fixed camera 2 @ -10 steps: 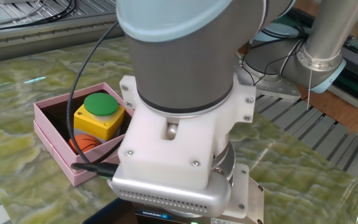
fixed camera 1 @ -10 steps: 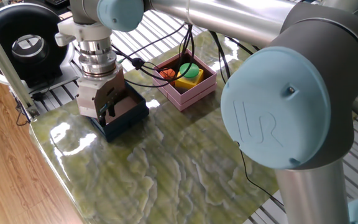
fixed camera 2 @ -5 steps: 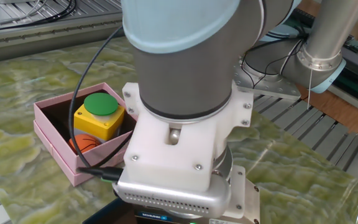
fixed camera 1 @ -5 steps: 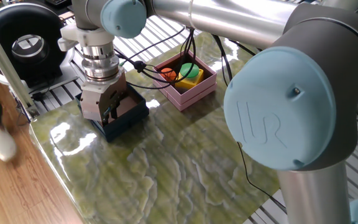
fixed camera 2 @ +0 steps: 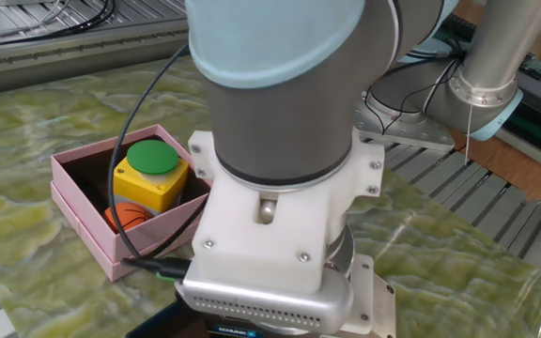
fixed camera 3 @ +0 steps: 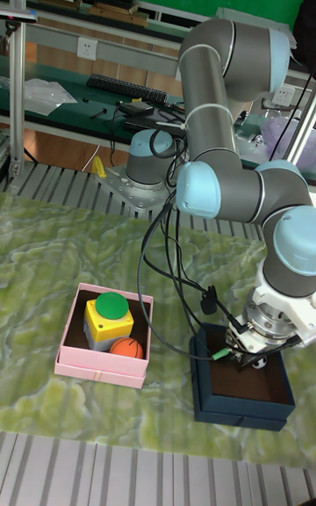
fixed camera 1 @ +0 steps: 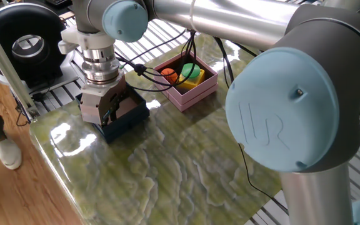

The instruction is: Move an object from one box to another

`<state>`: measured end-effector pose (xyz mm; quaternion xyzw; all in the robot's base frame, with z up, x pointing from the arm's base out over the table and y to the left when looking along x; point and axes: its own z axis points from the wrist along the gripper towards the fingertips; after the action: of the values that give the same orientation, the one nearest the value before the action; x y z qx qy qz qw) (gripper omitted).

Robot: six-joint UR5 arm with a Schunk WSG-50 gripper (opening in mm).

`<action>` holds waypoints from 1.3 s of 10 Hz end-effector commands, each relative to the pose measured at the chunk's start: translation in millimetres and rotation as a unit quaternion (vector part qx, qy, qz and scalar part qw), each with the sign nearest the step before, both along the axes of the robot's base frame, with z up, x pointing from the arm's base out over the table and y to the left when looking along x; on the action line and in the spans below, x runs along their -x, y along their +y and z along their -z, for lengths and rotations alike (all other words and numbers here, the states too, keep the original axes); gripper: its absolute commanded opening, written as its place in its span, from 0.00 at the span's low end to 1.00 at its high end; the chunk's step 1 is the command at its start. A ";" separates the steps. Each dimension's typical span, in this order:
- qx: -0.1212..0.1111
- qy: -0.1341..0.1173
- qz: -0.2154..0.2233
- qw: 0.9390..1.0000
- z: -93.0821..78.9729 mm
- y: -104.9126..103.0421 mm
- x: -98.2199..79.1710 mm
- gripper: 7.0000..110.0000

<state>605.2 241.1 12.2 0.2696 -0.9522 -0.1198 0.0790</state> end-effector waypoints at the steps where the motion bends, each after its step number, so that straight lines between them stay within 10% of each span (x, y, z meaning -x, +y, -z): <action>1: -0.008 -0.002 0.005 1.000 3.2 6.5 -0.4 0.36; 9: -0.019 -0.011 0.006 1.000 5.4 3.0 -2.0 0.36; 10: -0.016 -0.012 0.012 1.000 6.9 7.3 -2.1 0.15; 13: -0.021 -0.017 -0.005 1.000 2.3 3.3 -6.5 0.15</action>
<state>608.4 243.0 5.5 0.2745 -0.9513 -0.1252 0.0626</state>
